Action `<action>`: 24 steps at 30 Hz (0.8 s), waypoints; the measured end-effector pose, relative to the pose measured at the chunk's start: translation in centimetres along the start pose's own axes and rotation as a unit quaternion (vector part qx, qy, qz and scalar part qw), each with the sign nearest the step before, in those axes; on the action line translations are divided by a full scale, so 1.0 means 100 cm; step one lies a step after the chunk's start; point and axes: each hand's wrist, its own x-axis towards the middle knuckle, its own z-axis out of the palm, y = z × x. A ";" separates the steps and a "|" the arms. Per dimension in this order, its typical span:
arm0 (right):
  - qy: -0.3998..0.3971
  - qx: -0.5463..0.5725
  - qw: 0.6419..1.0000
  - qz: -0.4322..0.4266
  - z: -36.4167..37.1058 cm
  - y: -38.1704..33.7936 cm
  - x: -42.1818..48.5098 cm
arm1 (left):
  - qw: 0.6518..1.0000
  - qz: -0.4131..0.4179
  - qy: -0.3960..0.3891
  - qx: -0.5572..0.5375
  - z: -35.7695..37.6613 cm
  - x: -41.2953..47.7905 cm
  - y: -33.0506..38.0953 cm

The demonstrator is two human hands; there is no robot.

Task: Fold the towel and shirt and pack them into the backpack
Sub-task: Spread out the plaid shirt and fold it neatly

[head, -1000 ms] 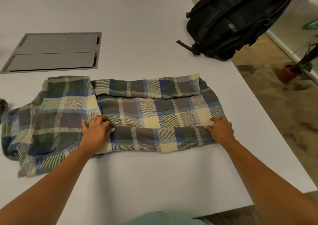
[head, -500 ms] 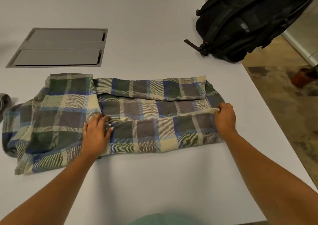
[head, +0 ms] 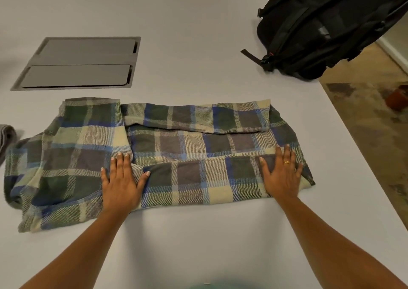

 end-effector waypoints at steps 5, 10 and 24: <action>-0.011 -0.035 0.999 0.006 -0.007 0.023 0.002 | 1.000 0.003 -0.013 -0.001 -0.001 -0.004 0.008; -0.014 -0.037 0.999 0.011 -0.014 0.043 0.005 | 1.000 0.006 -0.023 0.002 0.001 -0.016 0.028; -0.015 0.040 0.984 0.172 -0.051 0.046 0.025 | 0.999 0.004 -0.039 0.008 0.004 -0.019 0.040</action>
